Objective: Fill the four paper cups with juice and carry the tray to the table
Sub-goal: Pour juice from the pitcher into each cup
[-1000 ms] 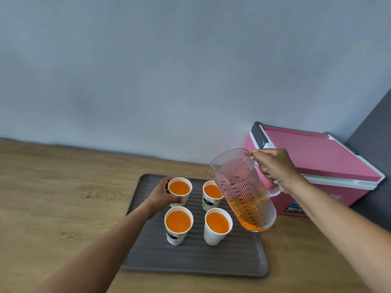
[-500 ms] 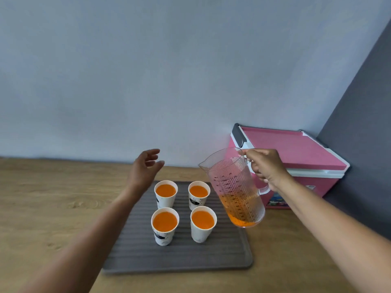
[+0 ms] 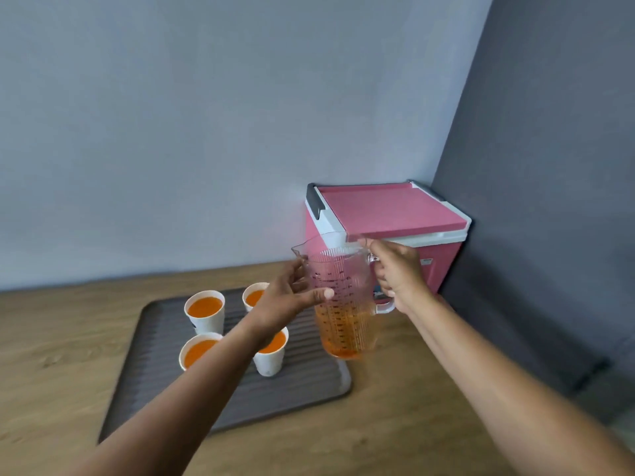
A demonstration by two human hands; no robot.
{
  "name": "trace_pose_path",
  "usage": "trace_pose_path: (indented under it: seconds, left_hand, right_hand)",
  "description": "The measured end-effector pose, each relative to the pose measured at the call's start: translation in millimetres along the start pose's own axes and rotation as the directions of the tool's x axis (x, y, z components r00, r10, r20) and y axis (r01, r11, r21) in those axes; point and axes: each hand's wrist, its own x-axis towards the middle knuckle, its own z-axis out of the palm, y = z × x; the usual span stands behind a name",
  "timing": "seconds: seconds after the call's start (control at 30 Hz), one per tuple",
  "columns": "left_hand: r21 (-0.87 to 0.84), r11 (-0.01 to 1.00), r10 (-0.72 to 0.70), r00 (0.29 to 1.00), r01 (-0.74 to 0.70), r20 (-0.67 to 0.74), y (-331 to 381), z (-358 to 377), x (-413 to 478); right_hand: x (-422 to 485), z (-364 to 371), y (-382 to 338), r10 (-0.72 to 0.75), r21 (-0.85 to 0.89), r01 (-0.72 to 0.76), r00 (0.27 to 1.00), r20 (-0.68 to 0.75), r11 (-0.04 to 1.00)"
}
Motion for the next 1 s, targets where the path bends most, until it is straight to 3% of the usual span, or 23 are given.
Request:
trace_pose_path:
  seconds: [0.2, 0.5, 1.0]
  left_hand:
    - [0.011, 1.000, -0.009, 0.998, 0.008, 0.056, -8, 47, 15]
    - [0.040, 0.996, -0.081, 0.989, 0.076, 0.124, -34, 117, 40]
    - [0.114, 0.989, -0.113, 0.985, 0.098, 0.131, -48, 148, 63]
  right_hand:
    - [-5, -55, 34, -0.003, 0.048, 0.006, 0.999, -0.048, 0.999]
    - [2, -117, 82, 0.106, 0.116, -0.085, 0.977, -0.187, 0.990]
    - [20, -146, 108, 0.103, 0.054, -0.094, 0.974, -0.200, 0.994]
